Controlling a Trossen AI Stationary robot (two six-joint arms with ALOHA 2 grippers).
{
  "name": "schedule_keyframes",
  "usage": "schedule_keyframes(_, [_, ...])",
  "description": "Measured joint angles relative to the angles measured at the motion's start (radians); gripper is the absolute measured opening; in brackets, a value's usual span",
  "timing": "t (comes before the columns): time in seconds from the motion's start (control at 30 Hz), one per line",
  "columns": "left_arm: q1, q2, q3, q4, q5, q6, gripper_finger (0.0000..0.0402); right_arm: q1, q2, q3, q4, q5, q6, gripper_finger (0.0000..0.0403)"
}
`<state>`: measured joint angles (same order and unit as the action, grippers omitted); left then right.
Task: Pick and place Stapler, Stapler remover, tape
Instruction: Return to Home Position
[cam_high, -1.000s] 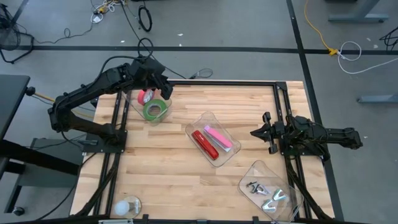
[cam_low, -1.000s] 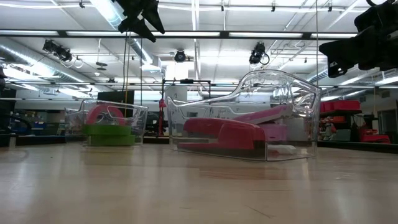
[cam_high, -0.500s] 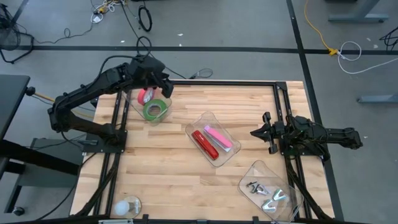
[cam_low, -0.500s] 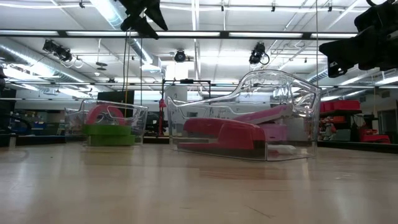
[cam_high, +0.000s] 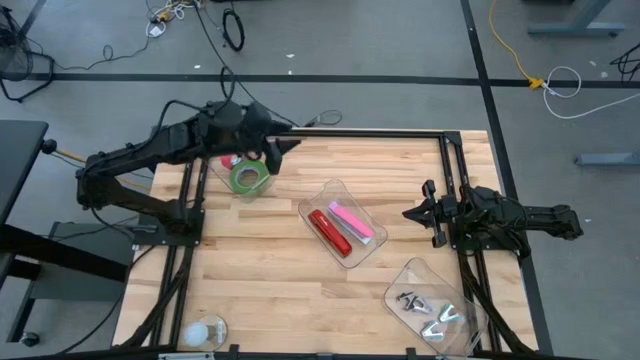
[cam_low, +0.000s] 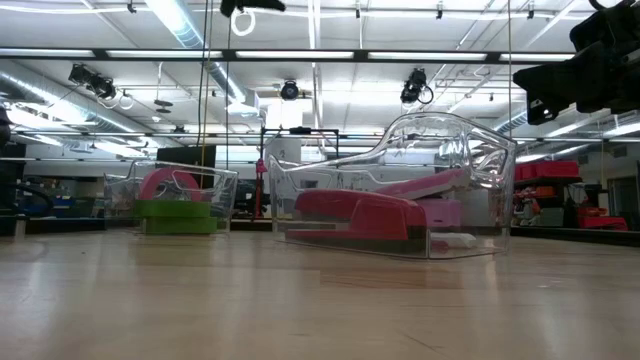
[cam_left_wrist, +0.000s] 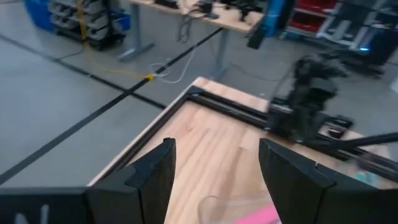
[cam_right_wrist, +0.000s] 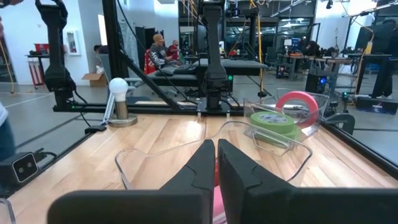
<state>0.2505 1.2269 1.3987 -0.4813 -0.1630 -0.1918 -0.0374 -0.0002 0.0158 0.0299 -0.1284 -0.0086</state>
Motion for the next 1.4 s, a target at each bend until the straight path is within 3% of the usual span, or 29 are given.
schedule_keyframes(0.43, [-0.126,-0.051,-0.012,0.025,-0.001,-0.003,0.0232,0.0,0.0,0.0,0.0,0.0,0.0,0.0023])
schedule_keyframes(0.67, [-0.168,-0.218,-0.345,0.492,0.017,0.027,0.0232,0.0,0.0,0.0,0.0,0.0,0.0,0.0023])
schedule_keyframes(0.87, [-0.177,-0.359,-0.6,0.757,0.079,0.034,0.0232,0.0,0.0,0.0,0.0,0.0,0.0,0.0023])
schedule_keyframes(1.23, [-0.177,-0.624,-0.898,0.926,0.112,0.011,0.0232,0.0,0.0,0.0,0.0,0.0,0.0,0.0023])
schedule_keyframes(1.4, [-0.191,-0.702,-1.041,1.113,0.15,0.002,0.0232,0.0,0.0,0.0,0.0,0.0,0.0,0.0023])
